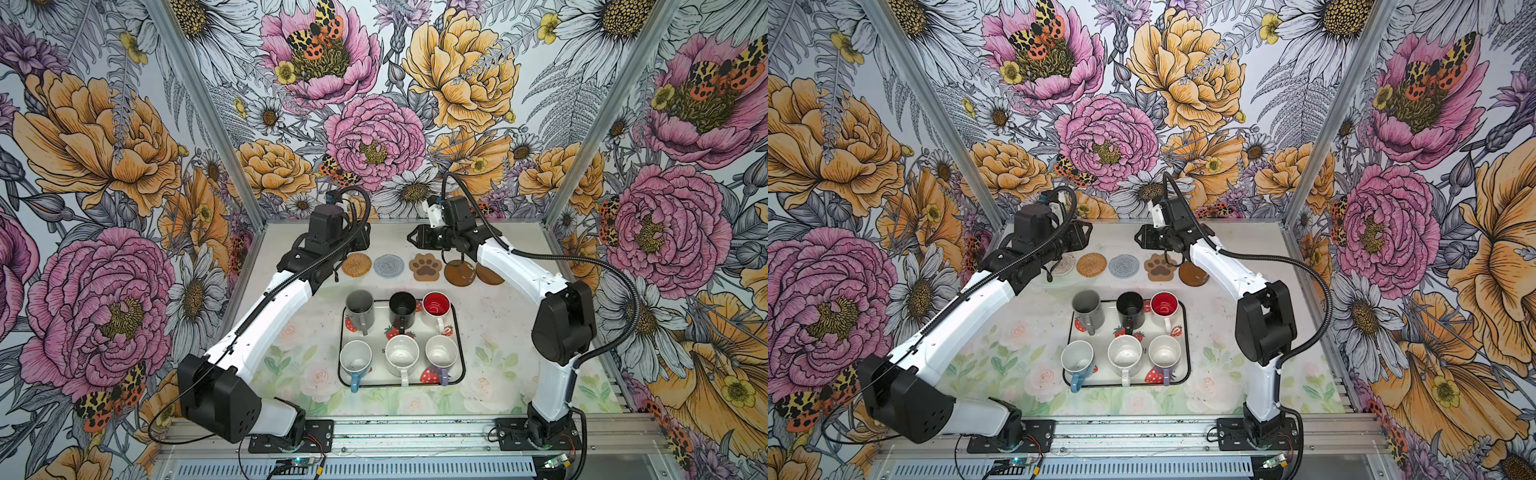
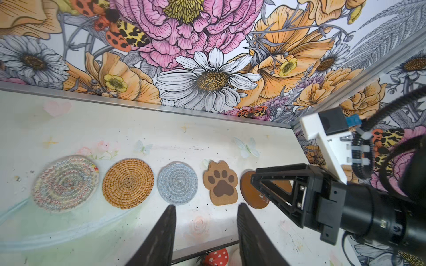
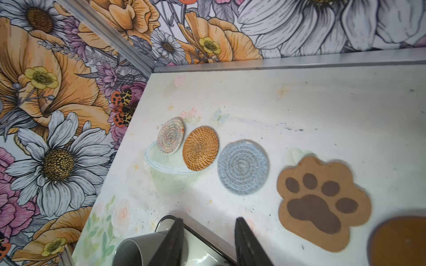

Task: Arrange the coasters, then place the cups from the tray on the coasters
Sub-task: 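Raise the left gripper back while the right gripper moves over the red-lined mug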

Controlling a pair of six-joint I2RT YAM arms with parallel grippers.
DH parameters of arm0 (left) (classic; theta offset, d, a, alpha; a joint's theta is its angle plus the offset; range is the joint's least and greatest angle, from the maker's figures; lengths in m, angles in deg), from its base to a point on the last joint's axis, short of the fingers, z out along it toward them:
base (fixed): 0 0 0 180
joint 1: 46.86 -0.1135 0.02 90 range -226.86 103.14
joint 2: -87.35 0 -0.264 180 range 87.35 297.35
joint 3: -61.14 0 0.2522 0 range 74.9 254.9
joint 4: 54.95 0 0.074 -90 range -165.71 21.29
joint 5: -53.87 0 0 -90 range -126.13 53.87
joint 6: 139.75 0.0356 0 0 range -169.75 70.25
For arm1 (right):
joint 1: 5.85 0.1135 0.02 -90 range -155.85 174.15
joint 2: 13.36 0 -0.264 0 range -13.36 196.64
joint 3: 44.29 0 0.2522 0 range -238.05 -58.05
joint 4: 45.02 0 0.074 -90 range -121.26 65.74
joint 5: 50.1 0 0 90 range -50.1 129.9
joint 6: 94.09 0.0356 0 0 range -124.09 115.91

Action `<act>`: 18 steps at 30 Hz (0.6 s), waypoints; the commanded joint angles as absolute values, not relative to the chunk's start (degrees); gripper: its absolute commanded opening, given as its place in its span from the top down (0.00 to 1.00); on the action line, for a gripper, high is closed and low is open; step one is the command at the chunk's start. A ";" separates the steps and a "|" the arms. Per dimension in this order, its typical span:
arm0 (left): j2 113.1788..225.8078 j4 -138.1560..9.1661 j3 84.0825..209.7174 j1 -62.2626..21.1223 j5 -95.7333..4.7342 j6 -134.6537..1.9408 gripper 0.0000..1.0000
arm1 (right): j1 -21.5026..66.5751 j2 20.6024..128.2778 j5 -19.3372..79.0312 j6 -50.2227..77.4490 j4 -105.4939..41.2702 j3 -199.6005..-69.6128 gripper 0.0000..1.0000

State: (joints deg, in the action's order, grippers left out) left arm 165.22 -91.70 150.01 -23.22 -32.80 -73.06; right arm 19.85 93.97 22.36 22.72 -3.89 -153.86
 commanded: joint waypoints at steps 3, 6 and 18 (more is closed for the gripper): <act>158.84 -85.42 142.71 -21.35 -26.92 -75.19 0.54 | 21.28 84.39 33.80 19.22 -4.20 -146.00 0.59; 156.44 -84.80 139.95 -19.63 -25.44 -75.36 0.54 | 21.99 80.98 36.50 18.61 -4.20 -141.91 0.59; 150.61 -76.54 129.48 -13.44 -16.71 -70.85 0.53 | 23.17 70.05 41.05 17.27 -4.19 -130.56 0.51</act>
